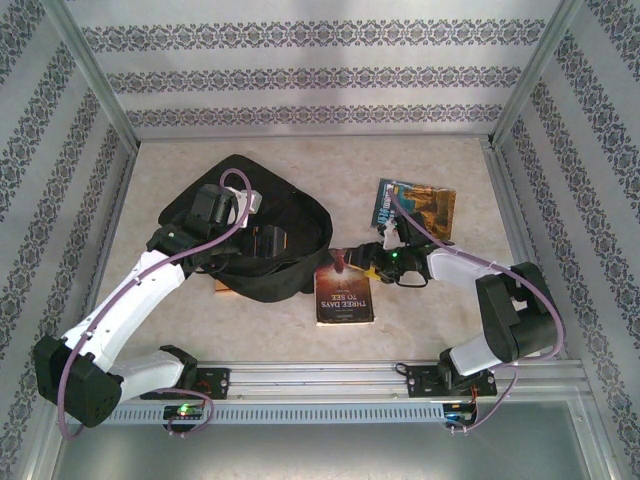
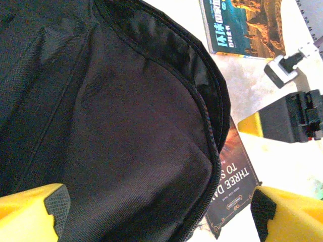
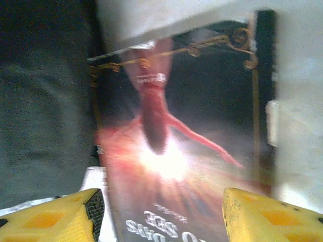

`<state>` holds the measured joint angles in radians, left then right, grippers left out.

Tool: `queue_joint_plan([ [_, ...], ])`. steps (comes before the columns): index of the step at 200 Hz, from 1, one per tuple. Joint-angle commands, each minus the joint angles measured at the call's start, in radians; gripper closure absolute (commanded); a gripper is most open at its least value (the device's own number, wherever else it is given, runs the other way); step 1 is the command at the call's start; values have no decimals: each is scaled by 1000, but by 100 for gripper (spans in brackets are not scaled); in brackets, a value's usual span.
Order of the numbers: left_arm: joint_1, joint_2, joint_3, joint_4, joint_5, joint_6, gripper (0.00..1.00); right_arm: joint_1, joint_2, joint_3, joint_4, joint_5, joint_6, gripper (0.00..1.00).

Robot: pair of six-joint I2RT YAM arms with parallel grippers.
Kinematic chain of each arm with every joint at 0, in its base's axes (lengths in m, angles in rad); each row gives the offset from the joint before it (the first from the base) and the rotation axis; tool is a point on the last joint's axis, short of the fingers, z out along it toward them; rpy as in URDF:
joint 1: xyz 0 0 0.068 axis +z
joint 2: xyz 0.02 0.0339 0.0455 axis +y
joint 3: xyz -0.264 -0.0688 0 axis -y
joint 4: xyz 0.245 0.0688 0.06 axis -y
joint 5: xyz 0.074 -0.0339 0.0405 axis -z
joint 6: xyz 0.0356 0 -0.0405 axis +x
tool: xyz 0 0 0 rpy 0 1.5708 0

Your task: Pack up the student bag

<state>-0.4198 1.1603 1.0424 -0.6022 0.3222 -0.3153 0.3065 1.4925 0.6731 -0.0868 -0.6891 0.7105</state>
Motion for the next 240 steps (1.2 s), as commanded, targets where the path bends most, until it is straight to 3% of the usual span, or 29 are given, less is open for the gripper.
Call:
queue_joint_plan([
  [1, -13, -15, -10, 21, 9, -11, 7, -6, -42, -20, 136, -143, 95, 38],
  [62, -15, 6, -10, 24, 29, -13, 9, 20, -65, 37, -230, 226, -163, 37],
  [86, -18, 18, -10, 29, 30, -11, 9, 30, -19, 44, -237, 249, -181, 36],
  [146, -20, 42, -22, 46, 40, -2, 9, 88, 116, 76, -166, 168, -176, 35],
  [240, -22, 56, -51, 80, 56, 3, 9, 64, 145, 45, 64, -55, -45, 37],
])
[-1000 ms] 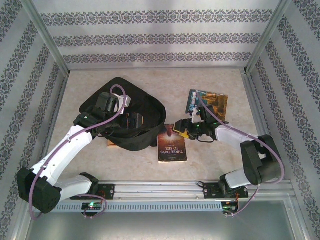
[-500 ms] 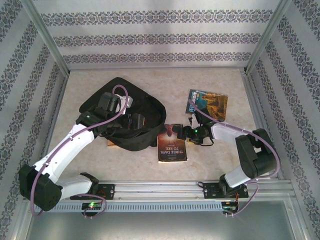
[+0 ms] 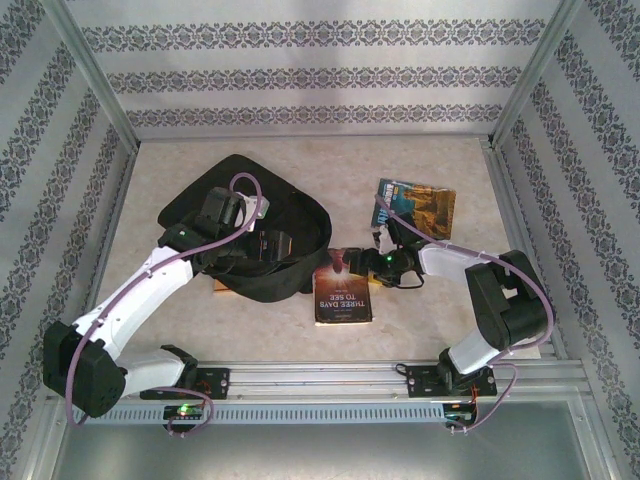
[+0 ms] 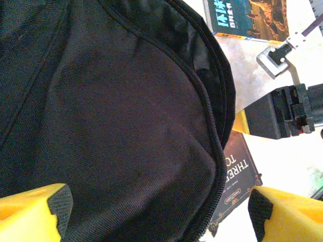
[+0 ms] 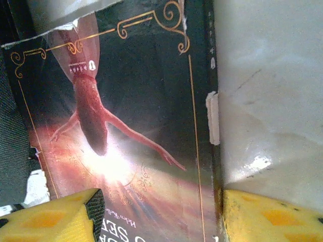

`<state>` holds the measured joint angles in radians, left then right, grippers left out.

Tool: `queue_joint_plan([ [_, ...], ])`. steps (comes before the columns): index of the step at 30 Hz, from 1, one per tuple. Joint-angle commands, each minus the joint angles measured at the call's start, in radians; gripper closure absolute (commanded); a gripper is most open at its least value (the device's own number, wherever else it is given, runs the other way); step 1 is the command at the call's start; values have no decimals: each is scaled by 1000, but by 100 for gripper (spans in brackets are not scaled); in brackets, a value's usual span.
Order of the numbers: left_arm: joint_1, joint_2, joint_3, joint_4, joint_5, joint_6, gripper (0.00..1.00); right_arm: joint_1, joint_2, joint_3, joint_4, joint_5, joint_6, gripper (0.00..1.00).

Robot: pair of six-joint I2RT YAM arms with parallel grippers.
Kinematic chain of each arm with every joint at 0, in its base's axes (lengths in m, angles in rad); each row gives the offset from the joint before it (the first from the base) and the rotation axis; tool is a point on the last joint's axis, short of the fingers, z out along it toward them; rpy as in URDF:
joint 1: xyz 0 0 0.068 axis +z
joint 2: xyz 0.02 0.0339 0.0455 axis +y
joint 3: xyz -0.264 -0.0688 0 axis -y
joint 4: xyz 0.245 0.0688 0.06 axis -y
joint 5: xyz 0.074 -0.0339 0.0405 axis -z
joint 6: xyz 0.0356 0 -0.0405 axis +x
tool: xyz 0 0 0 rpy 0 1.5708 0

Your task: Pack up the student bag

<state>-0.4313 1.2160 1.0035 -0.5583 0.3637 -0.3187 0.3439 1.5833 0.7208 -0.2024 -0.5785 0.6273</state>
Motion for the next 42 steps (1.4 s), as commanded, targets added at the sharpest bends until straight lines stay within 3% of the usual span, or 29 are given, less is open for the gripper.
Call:
queue_joint_plan([
  [1, -10, 1, -12, 37, 15, 6, 9, 26, 54, -3, 180, -167, 39, 37],
  [17, -11, -6, -33, 55, 17, 10, 9, 19, -57, -96, 433, -338, 234, 41],
  [27, -9, -6, -39, 63, 19, 12, 9, 59, -55, -107, 473, -319, 242, 45],
  [37, -9, -29, -42, 74, 15, -2, 7, 145, 120, -11, 404, -188, 216, 66],
  [39, -9, -43, -33, 66, 12, -14, 3, 137, 87, -15, 369, -140, 199, 77],
  [42, -9, -73, 1, 28, -7, -15, 0, 109, -25, -37, 280, -69, 152, 85],
])
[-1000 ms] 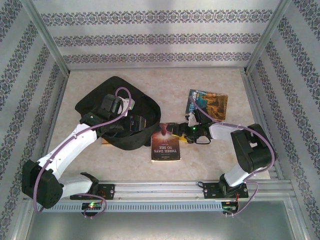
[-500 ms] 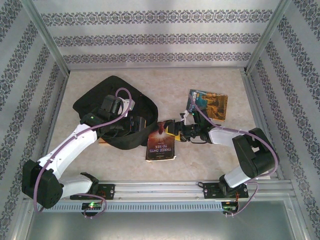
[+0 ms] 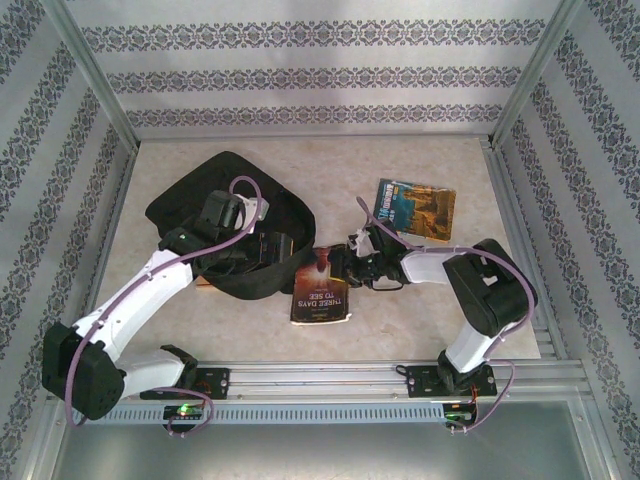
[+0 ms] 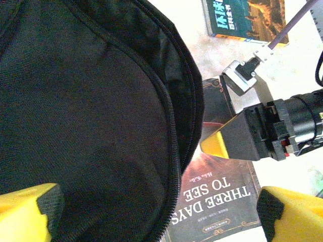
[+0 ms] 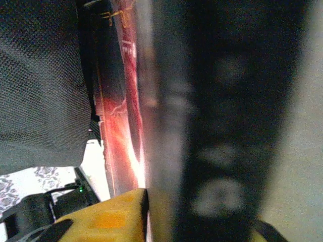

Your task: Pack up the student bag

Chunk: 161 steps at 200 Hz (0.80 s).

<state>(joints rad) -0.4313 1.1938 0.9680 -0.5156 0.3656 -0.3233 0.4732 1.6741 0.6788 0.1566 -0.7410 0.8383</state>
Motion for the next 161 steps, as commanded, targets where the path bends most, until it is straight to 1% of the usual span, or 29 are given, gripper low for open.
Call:
queue_joint_plan([
  [1, -10, -62, 55, -29, -15, -8, 0, -29, -165, 2, -126, 116, -87, 87],
  [16, -9, -83, 83, -50, -19, -12, 0, -28, -280, 4, -205, 151, -153, 90],
  [30, -10, -97, 108, -54, -3, -28, 0, -19, -387, 11, -248, 145, -198, 90],
  [33, -9, -98, 112, -54, 7, -32, 0, -19, -405, 17, -261, 138, -203, 91],
  [42, -9, -96, 127, -49, 43, -47, 0, -16, -459, 37, -296, 122, -222, 99],
  [45, -9, -95, 131, -48, 55, -52, 0, -16, -473, 38, -300, 120, -226, 100],
  [74, -9, -88, 151, 22, 207, -96, 0, -3, -633, 64, -280, 96, -229, 100],
  [81, -10, -85, 159, 30, 236, -93, 0, 0, -664, 80, -270, 70, -229, 100],
  [105, -9, -83, 181, 36, 307, -70, 0, 4, -711, 141, -249, -28, -220, 100],
  [117, -9, -79, 181, 57, 369, -74, 0, 7, -723, 159, -223, -69, -203, 100],
  [127, -9, -69, 177, 81, 444, -88, 0, 11, -725, 169, -185, -108, -183, 100],
  [137, -10, -63, 164, 120, 502, -111, 0, 17, -722, 183, -164, -137, -169, 100],
  [161, -11, -72, 112, 232, 600, -156, 0, 46, -709, 200, -68, -229, -121, 100],
])
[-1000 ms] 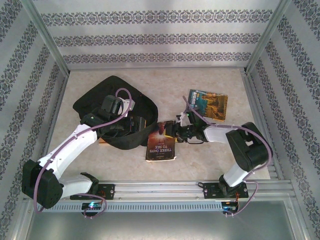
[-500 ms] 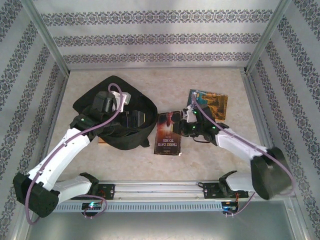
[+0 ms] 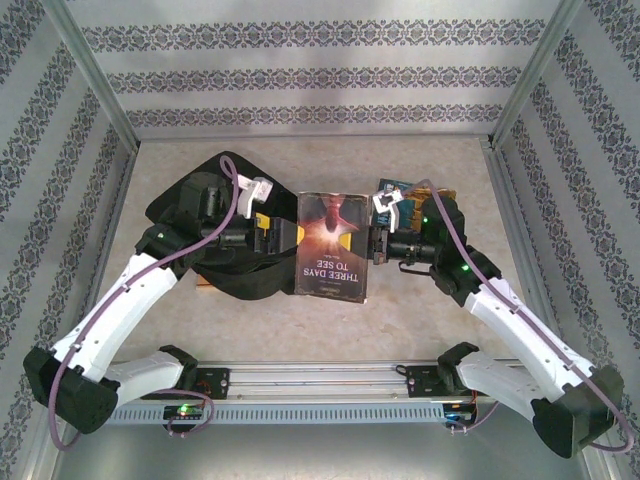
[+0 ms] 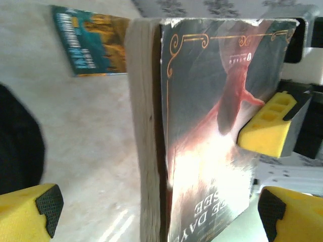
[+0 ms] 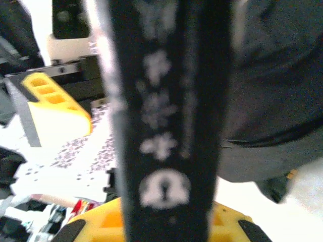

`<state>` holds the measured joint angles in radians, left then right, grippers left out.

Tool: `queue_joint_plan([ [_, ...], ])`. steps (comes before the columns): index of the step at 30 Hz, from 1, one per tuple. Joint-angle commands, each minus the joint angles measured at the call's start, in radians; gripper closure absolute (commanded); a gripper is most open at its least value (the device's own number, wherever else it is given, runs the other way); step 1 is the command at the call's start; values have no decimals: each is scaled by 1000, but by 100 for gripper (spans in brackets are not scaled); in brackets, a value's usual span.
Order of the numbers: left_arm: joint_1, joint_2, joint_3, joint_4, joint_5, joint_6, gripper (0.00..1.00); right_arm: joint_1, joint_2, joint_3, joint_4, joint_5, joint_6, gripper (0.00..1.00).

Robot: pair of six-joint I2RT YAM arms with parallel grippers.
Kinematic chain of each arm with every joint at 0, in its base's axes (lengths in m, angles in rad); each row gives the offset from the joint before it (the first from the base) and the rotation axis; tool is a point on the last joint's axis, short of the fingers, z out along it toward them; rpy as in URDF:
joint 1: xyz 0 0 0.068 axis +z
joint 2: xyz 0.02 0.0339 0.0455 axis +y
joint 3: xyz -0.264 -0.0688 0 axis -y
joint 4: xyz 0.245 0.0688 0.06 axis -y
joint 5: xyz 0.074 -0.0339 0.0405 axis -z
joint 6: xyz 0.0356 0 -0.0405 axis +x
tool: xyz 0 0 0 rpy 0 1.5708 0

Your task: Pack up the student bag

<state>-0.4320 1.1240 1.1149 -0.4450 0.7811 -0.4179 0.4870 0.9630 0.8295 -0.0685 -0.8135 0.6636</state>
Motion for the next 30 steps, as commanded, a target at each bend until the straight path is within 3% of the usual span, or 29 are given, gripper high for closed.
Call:
queue_joint_plan([
  [1, -10, -2, -36, 167, 190, -63, 0, 34, 2, 50, 160, -160, 55, 100],
  [6, -9, 9, -107, 398, 350, -211, 1, 61, 2, 71, 224, -217, 87, 100],
  [15, -11, 9, -208, 860, 477, -518, 11, 52, 2, 92, 197, -201, 69, 100],
  [26, -11, 30, -258, 1108, 493, -672, 73, 4, 14, 74, 240, -159, 100, 100],
  [30, -11, 33, -255, 1125, 498, -677, 97, -6, 21, 79, 234, -155, 98, 100],
])
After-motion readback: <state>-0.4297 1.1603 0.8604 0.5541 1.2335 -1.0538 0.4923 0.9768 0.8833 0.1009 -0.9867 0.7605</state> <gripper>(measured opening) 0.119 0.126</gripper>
